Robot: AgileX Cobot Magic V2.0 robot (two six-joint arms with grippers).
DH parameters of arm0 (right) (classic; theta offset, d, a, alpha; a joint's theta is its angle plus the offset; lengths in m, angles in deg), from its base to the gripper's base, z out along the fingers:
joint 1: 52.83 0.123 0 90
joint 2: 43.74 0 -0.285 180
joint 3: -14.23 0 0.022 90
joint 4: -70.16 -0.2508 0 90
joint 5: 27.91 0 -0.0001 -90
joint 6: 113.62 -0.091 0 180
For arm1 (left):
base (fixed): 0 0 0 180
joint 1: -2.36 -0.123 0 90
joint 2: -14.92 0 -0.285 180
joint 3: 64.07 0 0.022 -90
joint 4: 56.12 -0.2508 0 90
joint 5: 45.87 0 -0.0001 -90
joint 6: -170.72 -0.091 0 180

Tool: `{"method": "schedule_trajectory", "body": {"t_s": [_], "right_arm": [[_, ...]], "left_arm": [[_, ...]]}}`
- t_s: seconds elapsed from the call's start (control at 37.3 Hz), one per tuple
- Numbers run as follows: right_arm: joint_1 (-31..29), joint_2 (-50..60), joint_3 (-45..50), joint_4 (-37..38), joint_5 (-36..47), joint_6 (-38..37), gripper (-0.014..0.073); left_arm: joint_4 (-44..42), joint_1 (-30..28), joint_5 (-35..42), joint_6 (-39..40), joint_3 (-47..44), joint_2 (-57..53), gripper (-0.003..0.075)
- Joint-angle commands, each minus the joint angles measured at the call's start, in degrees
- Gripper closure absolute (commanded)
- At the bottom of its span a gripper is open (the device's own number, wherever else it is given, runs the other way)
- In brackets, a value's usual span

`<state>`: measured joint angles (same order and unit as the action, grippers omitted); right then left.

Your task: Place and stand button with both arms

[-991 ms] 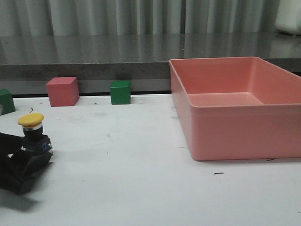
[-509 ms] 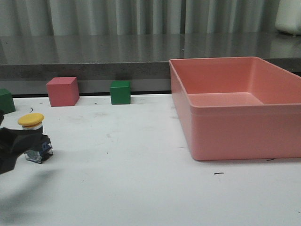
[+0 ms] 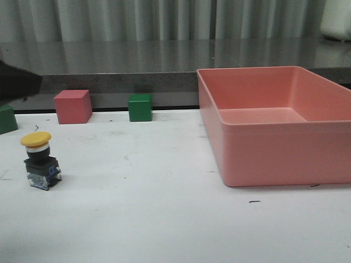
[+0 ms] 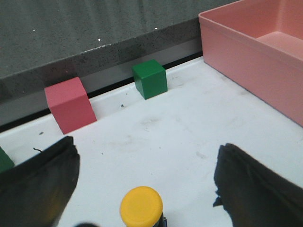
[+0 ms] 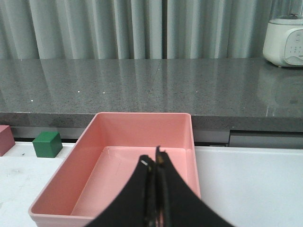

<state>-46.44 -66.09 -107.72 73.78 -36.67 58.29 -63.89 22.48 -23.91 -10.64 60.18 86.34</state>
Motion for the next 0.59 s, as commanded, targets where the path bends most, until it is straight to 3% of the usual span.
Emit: {"method": "schedule_trajectory", "body": {"t_s": [0.0,0.29,0.4,0.56], "right_arm": [[-0.35,-0.37,-1.51,0.57,4.82,0.48,0.0664],[-0.35,-0.37,-1.51,0.57,4.82,0.48,0.0664],[-0.35,-0.37,-1.51,0.57,4.82,0.48,0.0664],[-0.35,-0.37,-1.51,0.57,4.82,0.48,0.0664]], "left_arm": [[2.91,0.61,-6.87,0.8,5.81,-6.58,0.0153],[5.23,0.61,-31.78,0.8,12.06,-23.97,0.0182],[5.23,0.61,-38.21,0.8,12.33,-29.49,0.0279],[5.23,0.61,-45.51,0.8,12.33,-37.18,0.0507]]}}
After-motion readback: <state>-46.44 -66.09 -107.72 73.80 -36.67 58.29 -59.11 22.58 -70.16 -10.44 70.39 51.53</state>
